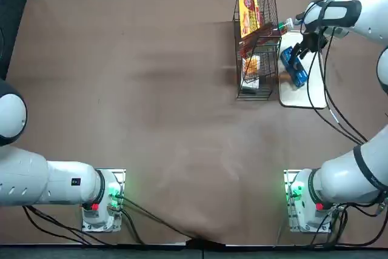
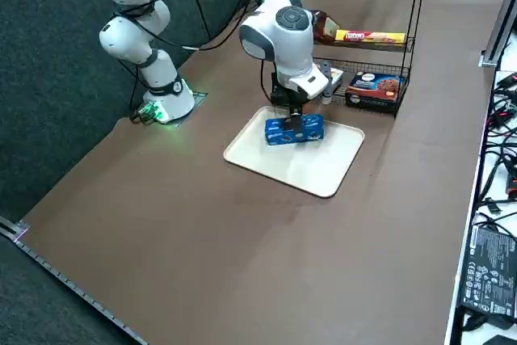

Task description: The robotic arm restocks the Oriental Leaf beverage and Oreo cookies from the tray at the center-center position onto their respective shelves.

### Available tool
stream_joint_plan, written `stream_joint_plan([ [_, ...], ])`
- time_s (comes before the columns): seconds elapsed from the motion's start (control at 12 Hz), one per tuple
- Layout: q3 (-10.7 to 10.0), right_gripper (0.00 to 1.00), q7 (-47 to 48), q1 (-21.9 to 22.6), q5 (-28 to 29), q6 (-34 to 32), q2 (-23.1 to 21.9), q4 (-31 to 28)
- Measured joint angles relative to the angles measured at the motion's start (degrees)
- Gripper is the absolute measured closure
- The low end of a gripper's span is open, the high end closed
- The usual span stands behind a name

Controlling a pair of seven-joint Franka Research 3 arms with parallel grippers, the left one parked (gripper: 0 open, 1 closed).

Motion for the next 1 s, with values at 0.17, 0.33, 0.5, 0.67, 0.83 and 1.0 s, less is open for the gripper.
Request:
stream_joint_plan([
  [0.17, 0.0, 0.0, 1.5, 0.6, 0.0, 0.4, 0.0, 0.0],
  [0.33, 0.1, 0.0, 2.2, 1.2, 0.0, 1.5, 0.3, -0.1],
  [0.5, 0.1, 0.0, 2.6, 1.5, 0.0, 3.0, 1.0, -0.3],
  [0.67, 0.0, 0.0, 2.8, 1.6, 0.0, 3.6, 1.4, -0.4],
  [0.83, -0.1, 0.0, 2.8, 1.6, 0.0, 3.7, 1.4, -0.4],
  [1.0, -0.2, 0.0, 2.9, 1.5, 0.0, 3.8, 1.3, -0.4],
])
